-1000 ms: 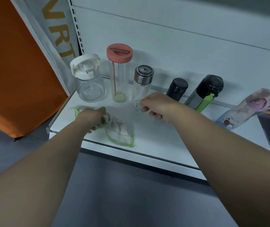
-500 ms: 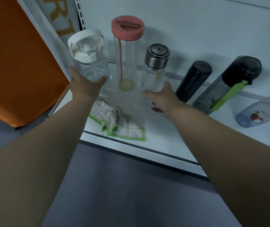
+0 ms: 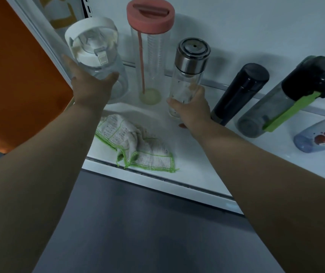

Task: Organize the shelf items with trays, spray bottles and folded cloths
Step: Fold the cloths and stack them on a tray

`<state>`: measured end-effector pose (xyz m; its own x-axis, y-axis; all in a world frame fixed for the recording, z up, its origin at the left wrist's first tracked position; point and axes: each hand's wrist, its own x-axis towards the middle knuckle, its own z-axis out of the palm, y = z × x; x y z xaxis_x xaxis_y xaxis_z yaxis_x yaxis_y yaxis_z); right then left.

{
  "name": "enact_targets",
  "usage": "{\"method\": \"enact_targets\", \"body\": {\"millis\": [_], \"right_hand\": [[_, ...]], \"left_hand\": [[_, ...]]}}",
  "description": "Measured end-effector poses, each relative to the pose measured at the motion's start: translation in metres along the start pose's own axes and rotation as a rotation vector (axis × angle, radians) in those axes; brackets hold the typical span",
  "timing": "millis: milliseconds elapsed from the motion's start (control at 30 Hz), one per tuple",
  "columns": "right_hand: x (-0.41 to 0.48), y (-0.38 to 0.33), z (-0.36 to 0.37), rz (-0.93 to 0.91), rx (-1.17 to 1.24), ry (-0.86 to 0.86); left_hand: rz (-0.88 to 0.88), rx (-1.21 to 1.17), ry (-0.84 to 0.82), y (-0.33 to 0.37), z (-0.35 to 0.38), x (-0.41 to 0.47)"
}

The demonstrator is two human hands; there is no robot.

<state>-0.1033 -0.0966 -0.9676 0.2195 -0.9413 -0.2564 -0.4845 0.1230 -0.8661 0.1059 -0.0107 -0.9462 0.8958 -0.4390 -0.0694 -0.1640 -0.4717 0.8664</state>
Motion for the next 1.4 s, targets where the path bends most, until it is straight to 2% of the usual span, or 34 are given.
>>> {"method": "enact_targets", "body": {"millis": [167,233,367,433,533,600,700,833,967,1067,1233,1400], "right_hand": [[0.006,-0.002,-0.002,0.032,0.041,0.052],[0.008,-0.001,-0.004,0.049,0.078,0.064],[0.010,0.002,-0.006,0.053,0.084,0.081],[0.011,0.003,-0.007,0.053,0.096,0.075],[0.012,0.003,-0.008,0.058,0.113,0.063],[0.011,0.003,-0.008,0.072,0.131,0.038],[0.010,0.003,-0.011,0.101,0.143,-0.006],[0.010,-0.003,-0.019,0.161,0.113,-0.080],[0.010,-0.003,-0.026,0.148,0.041,-0.110],[0.011,-0.003,-0.024,0.117,-0.023,-0.097],[0.011,-0.004,-0.022,0.117,-0.017,-0.077],[0.007,-0.008,-0.024,0.196,-0.034,-0.147]], "left_hand": [[0.001,0.037,0.001,0.001,-0.002,0.002],[0.060,0.051,0.050,0.002,-0.003,-0.002],[0.486,0.182,0.378,0.019,-0.007,-0.025],[0.608,0.194,0.473,0.034,-0.009,-0.031],[0.820,0.135,0.465,0.059,-0.003,-0.033],[0.932,0.121,0.341,0.078,0.006,-0.035],[0.854,0.128,0.109,0.101,0.021,-0.040],[0.692,0.105,-0.075,0.098,0.032,-0.034],[0.665,0.047,-0.075,0.093,0.032,-0.032],[0.704,0.091,-0.090,0.095,0.027,-0.033],[0.704,0.103,-0.080,0.092,0.022,-0.034],[0.728,0.117,-0.069,0.087,0.018,-0.034]]}}
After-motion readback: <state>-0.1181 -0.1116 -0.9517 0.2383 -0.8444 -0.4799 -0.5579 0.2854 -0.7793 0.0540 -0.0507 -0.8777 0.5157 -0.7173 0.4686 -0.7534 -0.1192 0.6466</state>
